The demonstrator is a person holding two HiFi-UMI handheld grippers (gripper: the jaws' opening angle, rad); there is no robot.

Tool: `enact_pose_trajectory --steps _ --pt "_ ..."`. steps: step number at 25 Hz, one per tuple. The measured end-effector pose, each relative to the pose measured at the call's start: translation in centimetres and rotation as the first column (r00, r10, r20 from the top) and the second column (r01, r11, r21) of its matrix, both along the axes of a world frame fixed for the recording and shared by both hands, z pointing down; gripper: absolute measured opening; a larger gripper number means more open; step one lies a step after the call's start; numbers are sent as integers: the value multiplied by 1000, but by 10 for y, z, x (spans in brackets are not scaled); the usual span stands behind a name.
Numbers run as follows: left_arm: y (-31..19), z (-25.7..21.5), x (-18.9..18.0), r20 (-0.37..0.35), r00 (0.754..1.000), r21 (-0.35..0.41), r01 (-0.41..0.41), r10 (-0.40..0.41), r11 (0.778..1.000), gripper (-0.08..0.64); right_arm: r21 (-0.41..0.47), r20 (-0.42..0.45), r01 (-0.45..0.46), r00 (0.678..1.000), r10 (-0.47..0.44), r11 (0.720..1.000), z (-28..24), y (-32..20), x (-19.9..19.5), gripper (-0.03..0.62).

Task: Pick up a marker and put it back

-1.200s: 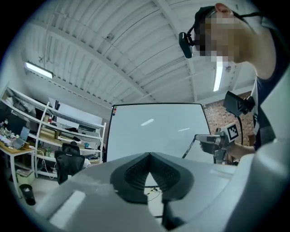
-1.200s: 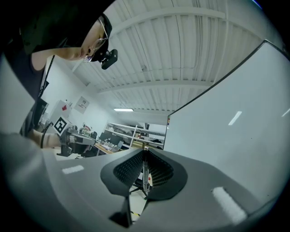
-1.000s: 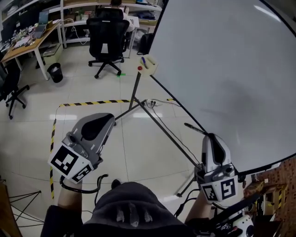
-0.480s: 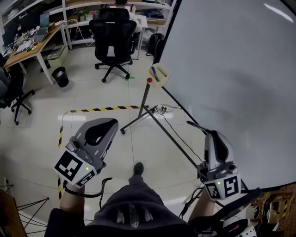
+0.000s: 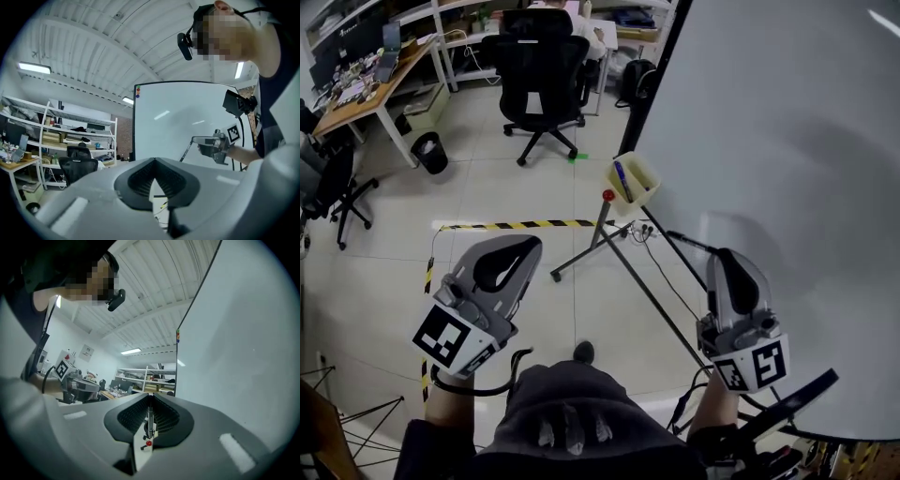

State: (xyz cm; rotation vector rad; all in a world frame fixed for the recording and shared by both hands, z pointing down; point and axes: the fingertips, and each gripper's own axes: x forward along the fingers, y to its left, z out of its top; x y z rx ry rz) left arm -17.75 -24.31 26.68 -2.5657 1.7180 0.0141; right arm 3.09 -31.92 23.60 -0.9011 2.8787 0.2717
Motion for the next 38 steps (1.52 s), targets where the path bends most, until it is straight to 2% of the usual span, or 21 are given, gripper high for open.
enact_pose_trajectory --steps 5,9,16,22,28,31,38 --pt "-38 -5 -22 -9 1000 4 19 -19 1000 6 -9 -17 54 998 -54 998 -1 -36 -33 31" --pt "-71 -3 -37 -6 1000 23 -10 10 1000 6 -13 -38 54 998 -54 998 4 -60 -56 32" --pt "-131 -6 -88 -15 992 48 -124 124 991 6 -19 -86 -16 996 14 1000 6 -96 -115 32" --pt "-176 -1 -122 -31 966 40 -256 258 966 6 -63 -137 -126 984 117 990 29 -126 -157 32" --pt "-219 25 -116 -59 935 -24 -351 349 936 6 -190 -183 -214 966 180 958 90 -171 -162 32" --pt "-225 32 -109 -61 923 -41 -383 380 923 6 -230 -202 -231 962 186 945 115 -174 -165 32" --pt "-251 46 -100 -98 920 -80 -387 379 919 6 -289 -263 -236 951 160 928 163 -198 -172 32"
